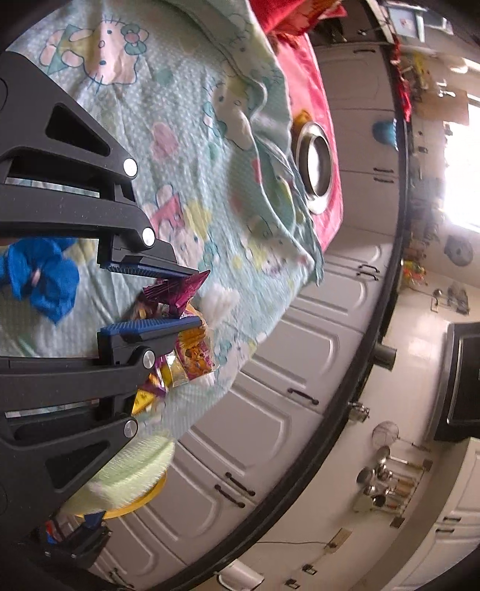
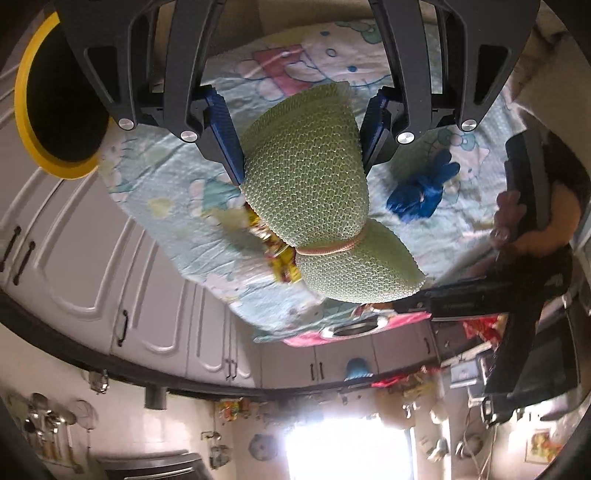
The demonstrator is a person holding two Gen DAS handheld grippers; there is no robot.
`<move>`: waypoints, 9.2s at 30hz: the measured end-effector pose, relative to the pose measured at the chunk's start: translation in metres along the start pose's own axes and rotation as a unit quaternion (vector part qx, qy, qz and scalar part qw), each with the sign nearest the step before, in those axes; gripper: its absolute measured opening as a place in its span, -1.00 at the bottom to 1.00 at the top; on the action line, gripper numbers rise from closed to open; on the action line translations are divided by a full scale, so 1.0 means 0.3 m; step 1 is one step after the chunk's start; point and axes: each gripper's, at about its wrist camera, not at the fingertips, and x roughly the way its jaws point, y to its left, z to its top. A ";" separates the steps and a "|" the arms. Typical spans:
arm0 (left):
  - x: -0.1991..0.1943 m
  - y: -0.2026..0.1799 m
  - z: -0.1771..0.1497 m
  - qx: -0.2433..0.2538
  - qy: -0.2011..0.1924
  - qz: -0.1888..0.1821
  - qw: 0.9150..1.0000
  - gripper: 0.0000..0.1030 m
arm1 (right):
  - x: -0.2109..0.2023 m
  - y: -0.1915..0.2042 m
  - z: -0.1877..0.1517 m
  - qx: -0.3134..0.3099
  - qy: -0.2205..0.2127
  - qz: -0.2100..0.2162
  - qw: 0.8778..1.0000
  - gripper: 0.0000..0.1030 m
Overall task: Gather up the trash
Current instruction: 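Grasp the pink candy wrapper with the left tool while the right tool grasps the green mesh scrubber, then carry the wrapper and green scrubber over the trash bin, then open both tools to drop the wrapper and scrubber into the bin, then move both open tools back toward the remaining candy on the bed, then close the left tool on the purple candy wrapper while the right tool grasps the yellow snack bag, then lift the purple wrapper with the left tool while the right tool lifts the yellow bag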
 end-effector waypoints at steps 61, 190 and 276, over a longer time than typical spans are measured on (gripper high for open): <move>0.165 -0.803 -0.182 0.199 0.046 -0.147 0.968 -0.73 | -0.361 -0.676 -0.163 0.190 -0.062 -0.185 0.962 0.09; 0.043 -0.213 -0.057 0.052 -0.016 0.006 0.998 0.79 | -0.101 -0.277 0.050 0.080 -0.049 -0.064 0.994 0.74; 0.099 -0.105 -0.037 -0.022 0.070 -0.126 0.989 -0.88 | 0.229 -0.242 0.131 0.089 0.050 0.076 0.992 -0.06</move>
